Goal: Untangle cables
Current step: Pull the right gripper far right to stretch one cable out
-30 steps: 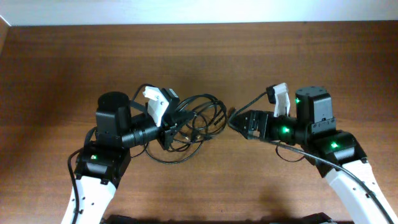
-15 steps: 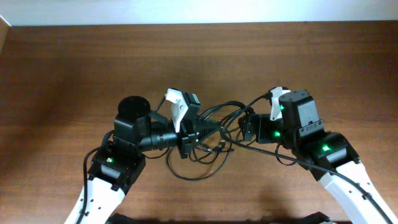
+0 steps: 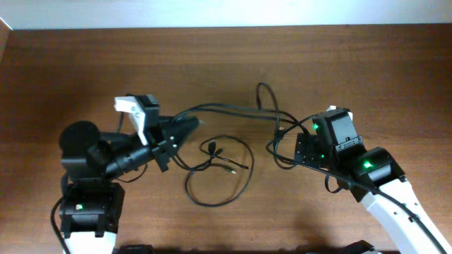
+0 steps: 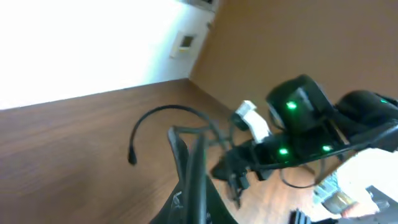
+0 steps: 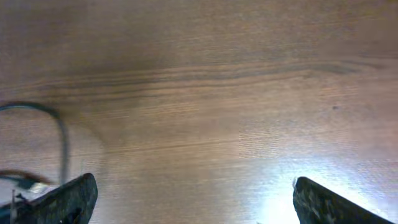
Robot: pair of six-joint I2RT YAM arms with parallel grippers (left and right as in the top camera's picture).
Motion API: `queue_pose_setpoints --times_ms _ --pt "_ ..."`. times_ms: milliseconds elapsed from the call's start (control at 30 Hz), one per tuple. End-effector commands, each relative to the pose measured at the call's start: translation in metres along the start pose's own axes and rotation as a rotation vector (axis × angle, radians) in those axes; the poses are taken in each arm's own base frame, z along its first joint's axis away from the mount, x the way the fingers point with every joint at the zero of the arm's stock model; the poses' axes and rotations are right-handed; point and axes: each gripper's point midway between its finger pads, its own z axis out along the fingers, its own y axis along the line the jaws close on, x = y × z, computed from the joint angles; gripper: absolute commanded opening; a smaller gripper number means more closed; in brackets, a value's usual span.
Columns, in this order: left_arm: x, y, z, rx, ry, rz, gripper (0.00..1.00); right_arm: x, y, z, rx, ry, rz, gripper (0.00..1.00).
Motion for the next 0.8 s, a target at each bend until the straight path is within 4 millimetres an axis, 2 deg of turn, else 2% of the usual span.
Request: queue_pose_setpoints --times_ms 0,300,400,467,567,633,733,767 --pt "-0.011 0.019 -0.014 -0.076 -0.031 -0.018 0.0 -0.005 -0.032 0.001 0.101 0.0 0.072 0.99" --pt "-0.003 0.045 -0.014 -0.158 -0.017 -0.083 0.0 -0.007 -0.102 0.004 0.239 0.027 0.287 0.99" --pt "0.014 0.071 -0.02 -0.313 0.014 -0.175 0.0 -0.006 -0.128 0.003 0.28 0.037 0.34 0.99" --pt "0.024 0.078 -0.023 -0.36 0.039 -0.22 0.0 -0.004 -0.136 0.003 0.266 0.05 0.372 0.99" --pt "0.036 0.088 -0.028 -0.428 0.067 -0.267 0.0 -0.002 -0.141 0.004 0.231 0.066 0.415 0.99" --pt "0.038 0.091 -0.03 -0.452 0.071 -0.274 0.0 0.001 -0.136 0.005 0.196 0.086 0.411 0.99" --pt "0.038 0.091 -0.03 -0.451 0.071 -0.273 0.0 0.002 -0.105 0.007 0.014 0.124 0.343 0.99" --pt "0.039 0.091 -0.03 -0.452 0.073 -0.274 0.01 0.001 -0.08 0.005 -0.139 0.14 0.272 0.99"
